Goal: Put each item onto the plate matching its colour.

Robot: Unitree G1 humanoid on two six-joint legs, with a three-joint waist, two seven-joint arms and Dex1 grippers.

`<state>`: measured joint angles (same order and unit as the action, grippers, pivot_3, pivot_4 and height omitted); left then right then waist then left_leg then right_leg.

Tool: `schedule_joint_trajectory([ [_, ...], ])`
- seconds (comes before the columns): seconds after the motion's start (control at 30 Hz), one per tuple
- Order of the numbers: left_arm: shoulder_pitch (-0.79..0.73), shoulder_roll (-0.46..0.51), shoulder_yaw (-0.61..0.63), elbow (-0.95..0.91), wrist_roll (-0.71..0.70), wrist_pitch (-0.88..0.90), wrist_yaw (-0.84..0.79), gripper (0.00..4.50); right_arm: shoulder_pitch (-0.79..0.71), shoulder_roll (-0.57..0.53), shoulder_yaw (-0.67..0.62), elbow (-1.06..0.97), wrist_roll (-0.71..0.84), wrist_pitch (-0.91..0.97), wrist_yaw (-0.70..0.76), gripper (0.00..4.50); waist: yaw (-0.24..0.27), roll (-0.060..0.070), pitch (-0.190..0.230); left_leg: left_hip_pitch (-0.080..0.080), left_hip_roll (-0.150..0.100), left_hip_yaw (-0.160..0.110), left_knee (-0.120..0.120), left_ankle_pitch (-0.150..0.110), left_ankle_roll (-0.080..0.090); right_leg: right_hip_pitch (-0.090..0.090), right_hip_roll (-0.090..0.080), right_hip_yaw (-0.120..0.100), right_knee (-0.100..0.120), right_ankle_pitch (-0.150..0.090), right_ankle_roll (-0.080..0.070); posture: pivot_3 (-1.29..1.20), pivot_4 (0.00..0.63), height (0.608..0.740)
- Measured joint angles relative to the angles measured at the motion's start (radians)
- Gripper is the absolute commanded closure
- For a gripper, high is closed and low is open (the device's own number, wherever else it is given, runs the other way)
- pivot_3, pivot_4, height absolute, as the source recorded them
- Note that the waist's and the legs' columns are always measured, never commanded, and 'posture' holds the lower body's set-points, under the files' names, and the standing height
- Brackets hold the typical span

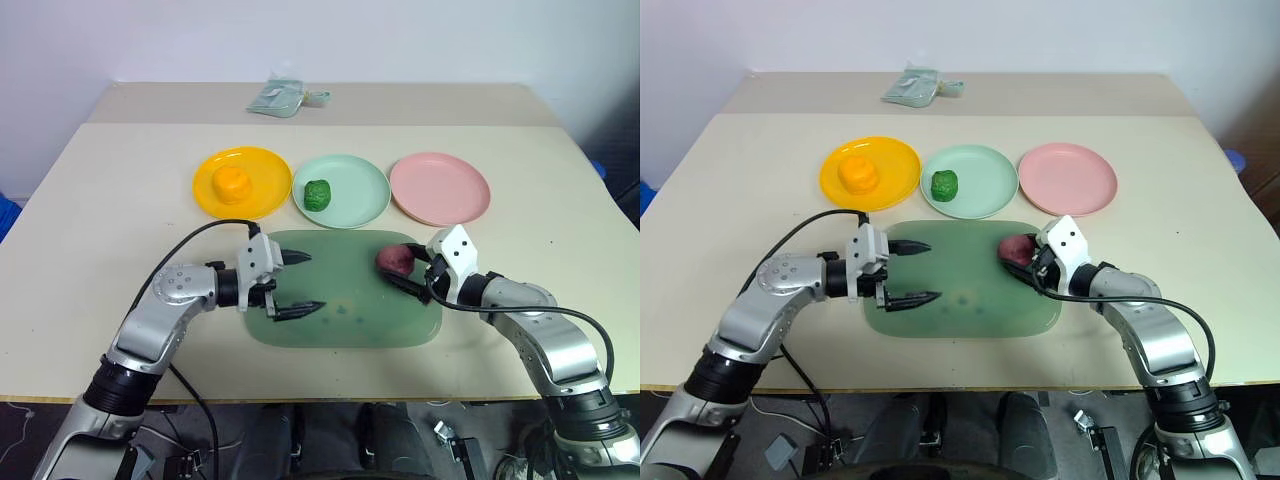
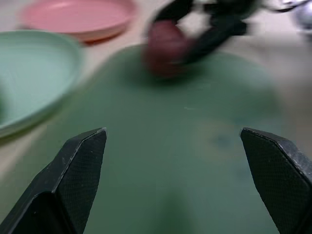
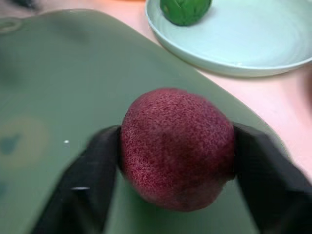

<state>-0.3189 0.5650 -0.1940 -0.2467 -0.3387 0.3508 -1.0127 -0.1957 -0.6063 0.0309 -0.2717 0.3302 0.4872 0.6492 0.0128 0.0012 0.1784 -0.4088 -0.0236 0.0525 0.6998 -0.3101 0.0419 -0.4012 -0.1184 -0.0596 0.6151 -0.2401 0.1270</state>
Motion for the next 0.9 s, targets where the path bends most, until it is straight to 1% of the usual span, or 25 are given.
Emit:
schedule_joint_trajectory([
  [0.1, 0.004, -0.019, 0.001, -0.016, -0.001, 0.018, 0.027, 0.0, -0.032, 0.026, -0.016, 0.001, 0.001, -0.016, -0.017, 2.12, -0.001, 0.0, 0.0, 0.0, 0.0, 0.0, 0.0, 0.0, 0.0, 0.0, 0.0, 0.0, 0.0, 0.0, 0.0, 0.0, 0.15, 0.74],
  [0.17, 0.011, -0.04, 0.004, -0.02, -0.001, 0.03, 0.056, 0.0, -0.112, 0.071, -0.038, 0.046, -0.012, -0.037, -0.076, 2.12, -0.003, 0.0, 0.0, 0.0, 0.0, 0.0, 0.0, 0.0, 0.0, 0.0, 0.0, 0.0, 0.0, 0.0, 0.0, 0.0, 0.15, 0.74],
  [0.23, 0.015, -0.058, 0.01, -0.023, -0.001, 0.035, 0.083, 0.0, -0.234, 0.099, -0.052, 0.175, -0.076, -0.063, -0.181, 2.12, -0.005, 0.0, 0.0, 0.0, 0.0, 0.001, 0.0, 0.0, 0.0, -0.001, 0.0, 0.001, 0.001, 0.0, 0.0, 0.0, 0.15, 0.74],
  [0.37, 0.043, -0.067, 0.021, -0.042, -0.002, 0.047, 0.121, 0.0, -0.449, 0.126, -0.072, 0.547, -0.217, -0.137, -0.373, 2.12, -0.002, 0.0, 0.0, 0.0, 0.0, 0.001, -0.002, 0.0, 0.0, -0.002, 0.0, 0.0, 0.001, 0.0, 0.0, 0.0, 0.15, 0.74],
  [0.43, 0.053, -0.069, 0.021, -0.054, -0.002, 0.056, 0.133, 0.0, -0.493, 0.141, -0.073, 0.68, -0.245, -0.179, -0.405, 1.09, -0.004, 0.0, 0.0, -0.001, 0.0, 0.001, -0.003, 0.0, 0.0, -0.002, 0.0, 0.0, 0.001, 0.0, 0.0, 0.0, 0.15, 0.74],
  [0.47, 0.057, -0.07, 0.02, -0.063, -0.001, 0.057, 0.144, 0.0, -0.516, 0.152, -0.074, 0.757, -0.251, -0.207, -0.413, 0.78, -0.007, 0.0, 0.0, -0.001, 0.0, 0.001, -0.003, 0.0, 0.0, -0.002, 0.0, 0.0, 0.001, 0.0, 0.0, 0.0, 0.15, 0.74],
  [0.5, 0.06, -0.073, 0.02, -0.071, -0.001, 0.058, 0.15, 0.0, -0.529, 0.156, -0.074, 0.799, -0.253, -0.227, -0.415, 0.22, -0.009, 0.001, 0.0, -0.001, 0.0, 0.001, -0.003, 0.0, 0.0, -0.002, 0.0, 0.0, 0.001, 0.0, 0.0, 0.0, 0.15, 0.74],
  [0.53, 0.063, -0.076, 0.02, -0.079, -0.001, 0.058, 0.161, 0.0, -0.545, 0.158, -0.075, 0.844, -0.258, -0.253, -0.416, 0.04, -0.01, 0.001, 0.0, -0.001, 0.0, 0.001, -0.003, 0.0, 0.0, -0.002, 0.0, 0.0, 0.001, 0.0, 0.0, 0.0, 0.15, 0.74],
  [0.6, 0.071, -0.079, 0.024, -0.085, 0.0, 0.059, 0.189, 0.0, -0.574, 0.156, -0.078, 0.886, -0.271, -0.306, -0.417, 0.04, -0.014, 0.002, 0.0, -0.001, 0.0, 0.001, -0.003, 0.0, 0.0, -0.002, 0.001, 0.0, 0.001, 0.0, 0.0, 0.0, 0.15, 0.74],
  [0.67, 0.079, -0.086, 0.043, -0.085, 0.003, 0.058, 0.222, 0.0, -0.586, 0.143, -0.079, 0.88, -0.277, -0.359, -0.398, 0.04, -0.019, 0.002, 0.0, -0.001, 0.0, 0.001, -0.003, 0.001, -0.001, -0.002, 0.001, 0.0, 0.001, 0.0, 0.0, 0.0, 0.15, 0.74],
  [0.73, 0.096, -0.082, 0.102, -0.079, 0.003, 0.046, 0.26, 0.0, -0.557, 0.1, -0.082, 0.82, -0.269, -0.404, -0.326, 0.04, -0.02, 0.002, 0.0, -0.001, 0.0, 0.0, -0.003, 0.0, -0.001, -0.002, 0.001, 0.0, 0.001, 0.0, 0.0, 0.0, 0.15, 0.74],
  [0.83, 0.147, -0.026, 0.234, -0.029, 0.018, 0.008, 0.308, 0.0, -0.424, 0.011, -0.12, 0.682, -0.191, -0.423, -0.15, 0.04, -0.022, 0.002, 0.0, -0.001, 0.0, 0.0, -0.004, 0.0, -0.001, -0.001, 0.001, 0.0, 0.0, 0.0, 0.0, 0.0, 0.15, 0.74],
  [0.9, 0.202, 0.017, 0.32, 0.0, 0.022, -0.013, 0.32, 0.0, -0.287, -0.055, -0.139, 0.566, -0.102, -0.385, 0.012, 0.04, -0.023, 0.002, 0.0, -0.001, 0.001, 0.0, -0.004, 0.0, 0.0, -0.001, 0.001, 0.0, -0.001, 0.0, 0.0, 0.0, 0.15, 0.74],
])
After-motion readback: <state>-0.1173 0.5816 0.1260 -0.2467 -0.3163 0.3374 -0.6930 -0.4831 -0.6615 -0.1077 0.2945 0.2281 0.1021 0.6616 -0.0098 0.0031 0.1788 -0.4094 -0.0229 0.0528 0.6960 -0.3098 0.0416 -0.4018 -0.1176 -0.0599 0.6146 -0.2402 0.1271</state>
